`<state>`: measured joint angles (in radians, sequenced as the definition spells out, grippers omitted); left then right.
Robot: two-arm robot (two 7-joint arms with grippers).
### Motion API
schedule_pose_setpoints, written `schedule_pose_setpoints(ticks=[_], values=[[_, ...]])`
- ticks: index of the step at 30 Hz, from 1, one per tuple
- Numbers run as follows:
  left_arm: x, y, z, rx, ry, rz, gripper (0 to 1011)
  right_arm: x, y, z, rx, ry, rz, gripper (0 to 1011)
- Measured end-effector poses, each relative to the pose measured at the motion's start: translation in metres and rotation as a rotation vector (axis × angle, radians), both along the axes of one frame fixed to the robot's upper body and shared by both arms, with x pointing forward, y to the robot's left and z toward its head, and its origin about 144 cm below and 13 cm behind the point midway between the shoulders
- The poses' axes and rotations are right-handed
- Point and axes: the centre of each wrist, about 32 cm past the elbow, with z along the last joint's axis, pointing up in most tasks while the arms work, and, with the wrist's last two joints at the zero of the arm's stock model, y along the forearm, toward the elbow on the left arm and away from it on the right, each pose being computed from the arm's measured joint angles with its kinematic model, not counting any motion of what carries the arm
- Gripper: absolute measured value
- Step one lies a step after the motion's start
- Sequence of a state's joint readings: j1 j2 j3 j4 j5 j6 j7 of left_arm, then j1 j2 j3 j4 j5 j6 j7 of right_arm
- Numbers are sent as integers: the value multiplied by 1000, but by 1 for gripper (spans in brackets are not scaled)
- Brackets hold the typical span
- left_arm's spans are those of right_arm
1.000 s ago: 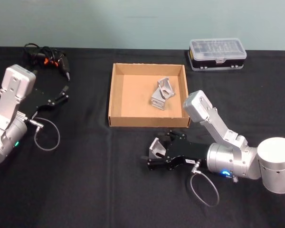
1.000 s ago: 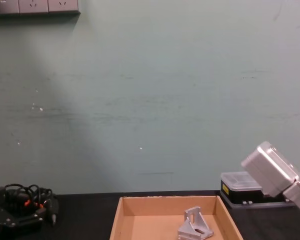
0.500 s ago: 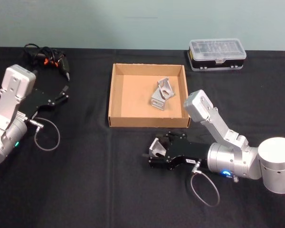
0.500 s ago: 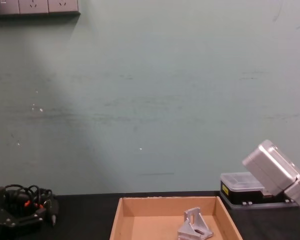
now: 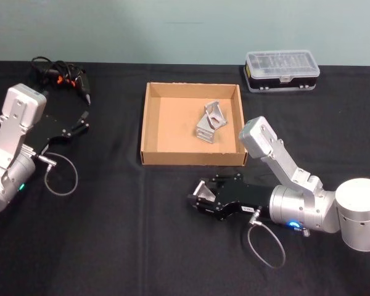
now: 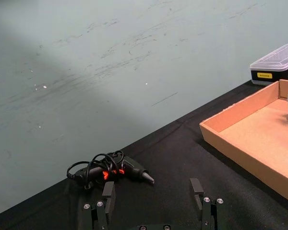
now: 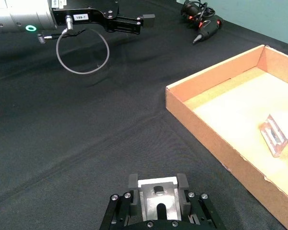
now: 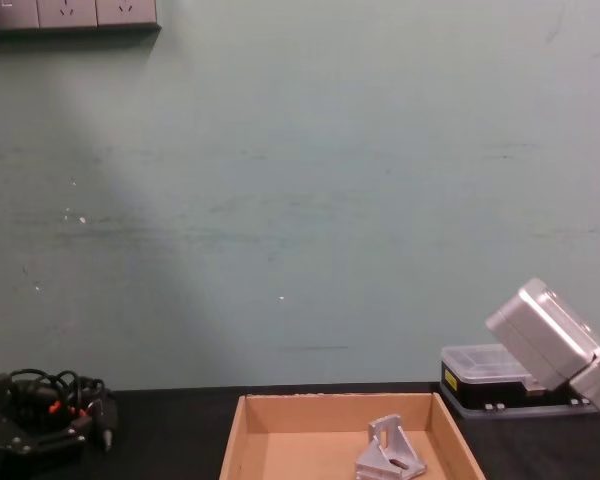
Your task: Use one hand to pick up the angle iron from the table and place it into the box.
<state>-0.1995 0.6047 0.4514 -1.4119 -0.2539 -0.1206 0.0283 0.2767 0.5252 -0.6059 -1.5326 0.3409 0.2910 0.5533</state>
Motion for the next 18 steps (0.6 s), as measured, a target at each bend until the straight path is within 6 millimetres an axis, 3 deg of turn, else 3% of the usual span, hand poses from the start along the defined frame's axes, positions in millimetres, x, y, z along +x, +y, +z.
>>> schedule_pose_setpoints(ticks=[10, 18], values=[[0, 0, 0, 0, 0, 0, 1011, 0, 0, 0, 5, -1, -1, 477], [0, 0, 0, 0, 0, 0, 1011, 6, 0, 15, 74, -49, -19, 477]])
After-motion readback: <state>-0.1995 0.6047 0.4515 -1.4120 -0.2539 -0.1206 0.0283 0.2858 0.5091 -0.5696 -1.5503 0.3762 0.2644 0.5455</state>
